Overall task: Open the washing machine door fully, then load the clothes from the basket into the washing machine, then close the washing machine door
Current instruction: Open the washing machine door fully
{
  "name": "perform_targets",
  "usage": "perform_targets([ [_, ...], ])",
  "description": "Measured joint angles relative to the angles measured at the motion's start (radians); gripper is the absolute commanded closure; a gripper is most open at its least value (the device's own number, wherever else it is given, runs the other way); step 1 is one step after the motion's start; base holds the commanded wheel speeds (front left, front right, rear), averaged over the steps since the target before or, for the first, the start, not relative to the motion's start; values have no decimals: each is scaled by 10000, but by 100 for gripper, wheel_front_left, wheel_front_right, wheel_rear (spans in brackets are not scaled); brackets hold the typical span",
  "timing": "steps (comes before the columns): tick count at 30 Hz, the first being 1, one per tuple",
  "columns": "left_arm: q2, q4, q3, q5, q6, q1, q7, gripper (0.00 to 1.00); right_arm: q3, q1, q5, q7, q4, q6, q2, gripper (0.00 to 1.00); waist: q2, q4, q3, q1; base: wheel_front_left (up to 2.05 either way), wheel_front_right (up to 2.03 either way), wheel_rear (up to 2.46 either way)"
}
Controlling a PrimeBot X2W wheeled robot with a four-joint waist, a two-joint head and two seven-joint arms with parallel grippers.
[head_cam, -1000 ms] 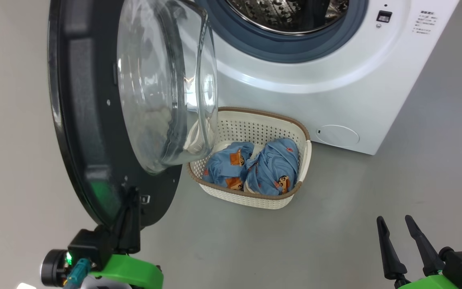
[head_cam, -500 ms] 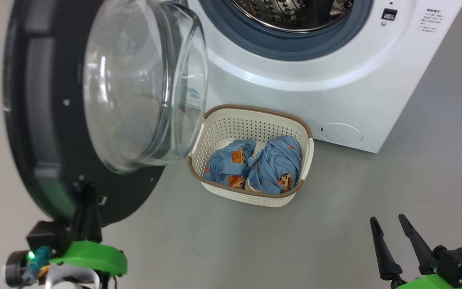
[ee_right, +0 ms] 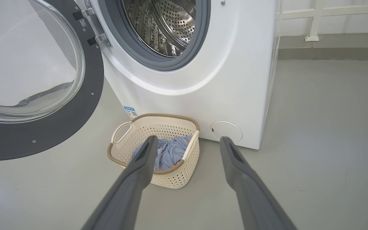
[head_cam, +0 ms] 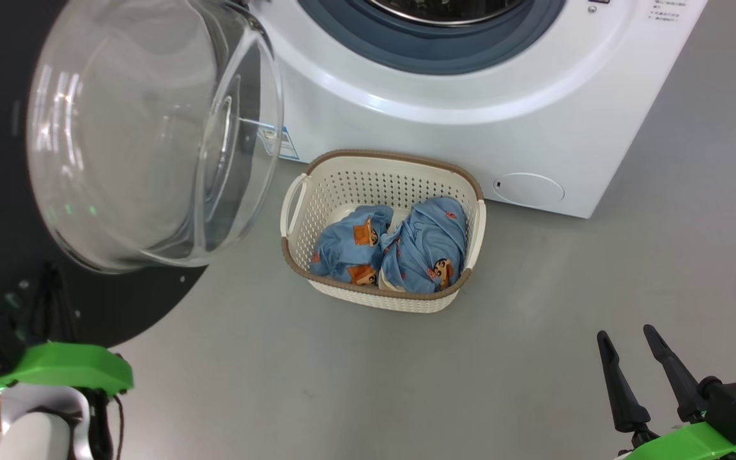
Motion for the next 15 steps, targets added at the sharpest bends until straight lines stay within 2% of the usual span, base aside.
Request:
perform_targets([
  [12, -4, 583, 1373, 100, -31, -687, -29, 100, -50, -47, 0, 268, -395, 0, -245, 0, -1, -198, 475, 0, 0, 0, 0],
  [15, -25, 802, 1810, 199, -173, -904, -29, 100, -71, -177, 0, 359, -483, 0, -290, 0, 0, -218, 598, 0, 0, 0, 0],
])
